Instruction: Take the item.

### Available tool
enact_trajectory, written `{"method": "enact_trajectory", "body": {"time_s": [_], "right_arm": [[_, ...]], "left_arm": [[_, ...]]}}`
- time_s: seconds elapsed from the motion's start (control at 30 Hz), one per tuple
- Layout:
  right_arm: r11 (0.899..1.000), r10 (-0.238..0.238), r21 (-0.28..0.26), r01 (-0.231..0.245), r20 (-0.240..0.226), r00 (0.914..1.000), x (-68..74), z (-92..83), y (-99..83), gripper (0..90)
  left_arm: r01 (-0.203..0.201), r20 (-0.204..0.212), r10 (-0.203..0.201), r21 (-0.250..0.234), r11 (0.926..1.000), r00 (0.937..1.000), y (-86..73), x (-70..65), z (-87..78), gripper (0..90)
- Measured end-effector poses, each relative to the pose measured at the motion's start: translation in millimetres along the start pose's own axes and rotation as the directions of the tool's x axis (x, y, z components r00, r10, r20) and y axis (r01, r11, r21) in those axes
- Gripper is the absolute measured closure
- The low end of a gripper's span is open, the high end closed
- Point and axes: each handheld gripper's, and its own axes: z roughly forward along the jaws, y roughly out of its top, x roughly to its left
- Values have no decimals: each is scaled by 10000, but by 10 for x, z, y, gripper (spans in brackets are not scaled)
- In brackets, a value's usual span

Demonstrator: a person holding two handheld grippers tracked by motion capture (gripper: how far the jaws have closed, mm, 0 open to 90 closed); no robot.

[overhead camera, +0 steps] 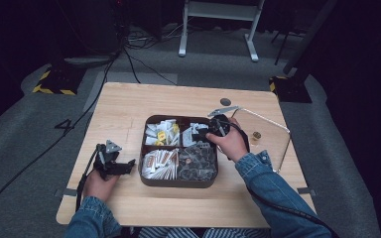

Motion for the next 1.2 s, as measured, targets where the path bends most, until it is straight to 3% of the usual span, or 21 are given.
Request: {"method": "enact_trajectory", "body": {"time_s": [0.53, 0.93, 1.1, 1.2], "right_arm": [[9995, -320, -23, 319, -123, 9994, 126, 155, 118, 592], [9992, -36, 393, 27, 228, 9997, 69, 316, 102, 625], [9983, -198, 557, 175, 408, 9990, 95, 355, 115, 728], [9980, -138, 617, 114, 388, 9992, 93, 349, 107, 856]], "left_arm": [[3, 0, -3, -1, 10000, 10000, 0, -1, 0, 153], [-2, -2, 2, 1, 10000, 10000, 0, 0, 0, 153], [-1, 2, 1, 0, 10000, 10000, 0, 0, 0, 153], [1, -4, -1, 10, 10000, 10000, 0, 0, -1, 152]]}}
